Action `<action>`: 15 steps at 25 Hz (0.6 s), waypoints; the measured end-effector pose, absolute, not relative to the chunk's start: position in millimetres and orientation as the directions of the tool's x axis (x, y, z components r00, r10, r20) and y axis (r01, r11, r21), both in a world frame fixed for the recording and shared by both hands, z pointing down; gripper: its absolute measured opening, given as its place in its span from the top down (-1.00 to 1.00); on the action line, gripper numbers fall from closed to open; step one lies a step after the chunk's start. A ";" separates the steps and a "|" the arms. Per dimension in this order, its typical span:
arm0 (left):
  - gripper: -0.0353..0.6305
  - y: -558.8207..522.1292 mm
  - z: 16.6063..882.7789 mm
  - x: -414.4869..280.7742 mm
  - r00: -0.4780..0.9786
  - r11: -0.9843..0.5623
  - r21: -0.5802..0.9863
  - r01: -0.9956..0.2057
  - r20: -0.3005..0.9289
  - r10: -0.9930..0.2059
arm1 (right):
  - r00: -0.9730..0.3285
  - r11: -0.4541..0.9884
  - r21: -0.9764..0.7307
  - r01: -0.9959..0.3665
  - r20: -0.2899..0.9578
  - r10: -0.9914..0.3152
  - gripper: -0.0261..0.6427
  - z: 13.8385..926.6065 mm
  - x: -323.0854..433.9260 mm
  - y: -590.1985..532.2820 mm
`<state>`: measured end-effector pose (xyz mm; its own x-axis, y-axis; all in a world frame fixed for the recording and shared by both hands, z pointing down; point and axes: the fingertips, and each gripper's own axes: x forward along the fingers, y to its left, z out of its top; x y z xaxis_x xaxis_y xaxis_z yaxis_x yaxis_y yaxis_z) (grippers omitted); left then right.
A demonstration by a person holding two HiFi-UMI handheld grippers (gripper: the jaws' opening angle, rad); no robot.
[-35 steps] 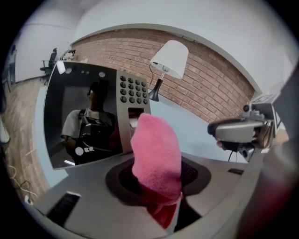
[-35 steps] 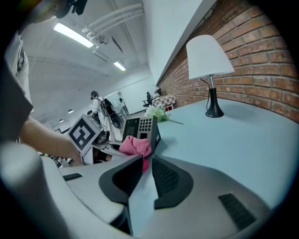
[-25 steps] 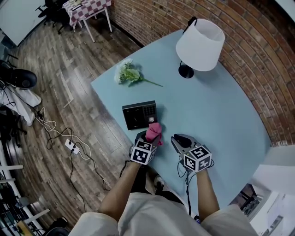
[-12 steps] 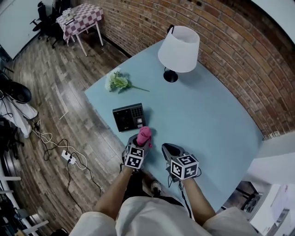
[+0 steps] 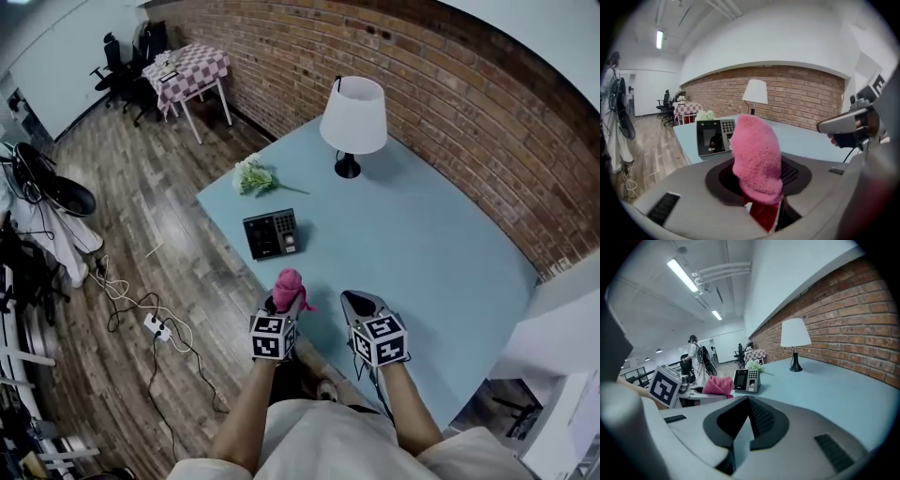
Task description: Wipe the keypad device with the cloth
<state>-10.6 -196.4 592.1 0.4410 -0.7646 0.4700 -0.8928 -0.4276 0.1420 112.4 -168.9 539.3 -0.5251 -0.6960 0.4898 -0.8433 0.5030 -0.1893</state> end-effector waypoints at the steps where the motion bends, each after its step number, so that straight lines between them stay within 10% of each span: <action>1: 0.33 -186.8 584.2 -11.5 0.430 -0.415 0.141 -0.899 0.460 -0.777 | -0.524 0.508 -0.178 -0.843 0.486 -0.700 0.88 533.4 115.8 -162.5; 15: 0.32 -100.4 433.8 -61.9 0.236 -0.270 -0.115 -0.956 0.250 -0.939 | -0.645 0.662 -0.085 -0.744 0.348 -0.680 0.88 431.4 93.4 -112.4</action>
<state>-61.9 -100.4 433.8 0.2358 -0.9392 0.2495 -0.9559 -0.2705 -0.1147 93.4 -112.4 431.4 -0.6453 -0.6803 0.3475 -0.7443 0.6624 -0.0853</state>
